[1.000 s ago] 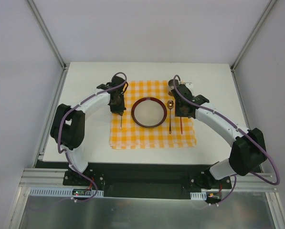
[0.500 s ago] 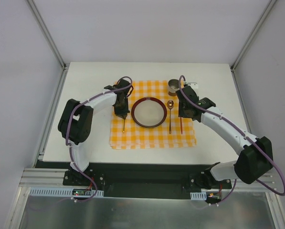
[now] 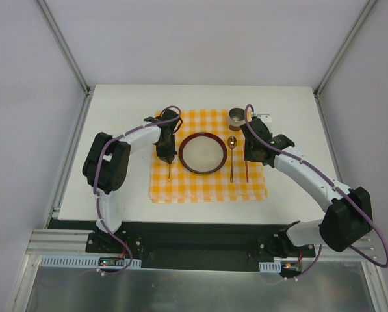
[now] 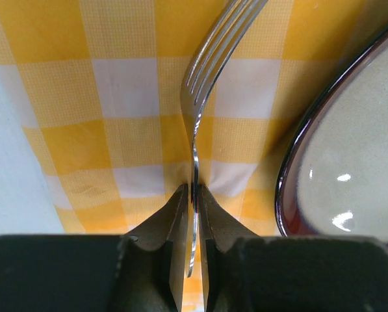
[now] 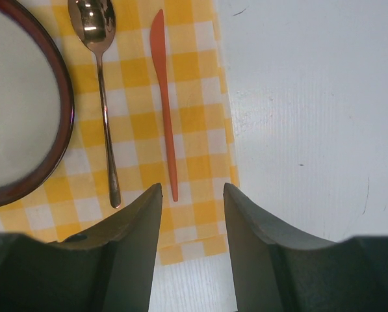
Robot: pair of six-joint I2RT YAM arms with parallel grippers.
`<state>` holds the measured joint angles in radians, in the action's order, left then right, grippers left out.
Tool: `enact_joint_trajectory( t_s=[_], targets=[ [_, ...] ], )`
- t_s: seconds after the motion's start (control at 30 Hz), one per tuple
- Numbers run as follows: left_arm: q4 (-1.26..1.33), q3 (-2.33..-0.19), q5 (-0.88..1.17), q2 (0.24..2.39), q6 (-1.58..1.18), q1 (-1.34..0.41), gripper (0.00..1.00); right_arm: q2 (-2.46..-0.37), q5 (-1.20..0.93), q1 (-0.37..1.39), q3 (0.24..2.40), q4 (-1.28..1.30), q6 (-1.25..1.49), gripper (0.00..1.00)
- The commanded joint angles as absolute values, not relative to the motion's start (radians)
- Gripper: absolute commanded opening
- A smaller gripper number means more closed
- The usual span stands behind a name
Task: Set the dinner table for one person
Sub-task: Place the fork on the napkin.
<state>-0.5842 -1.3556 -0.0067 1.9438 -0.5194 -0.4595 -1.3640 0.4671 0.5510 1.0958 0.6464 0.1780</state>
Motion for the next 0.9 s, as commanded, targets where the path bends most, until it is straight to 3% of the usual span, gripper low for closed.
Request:
enact_joint_trajectory(
  t_s=[0.0, 0.17, 0.87],
  targets=[
    [-0.6, -1.393, -0.003, 1.963, -0.529, -0.469, 0.13, -1.345, 0.485, 0.545, 1.1, 0.643, 0.169, 0.46],
    [-0.601, -1.396, -0.002, 1.959, -0.525, -0.469, 0.19, -1.364, 0.476, 0.545, 1.106, 0.64, 0.169, 0.46],
    [-0.655, -1.394, -0.074, 1.859, -0.532, -0.471, 0.21, -1.368, 0.46, 0.543, 1.1, 0.634, 0.173, 0.46]
  ],
)
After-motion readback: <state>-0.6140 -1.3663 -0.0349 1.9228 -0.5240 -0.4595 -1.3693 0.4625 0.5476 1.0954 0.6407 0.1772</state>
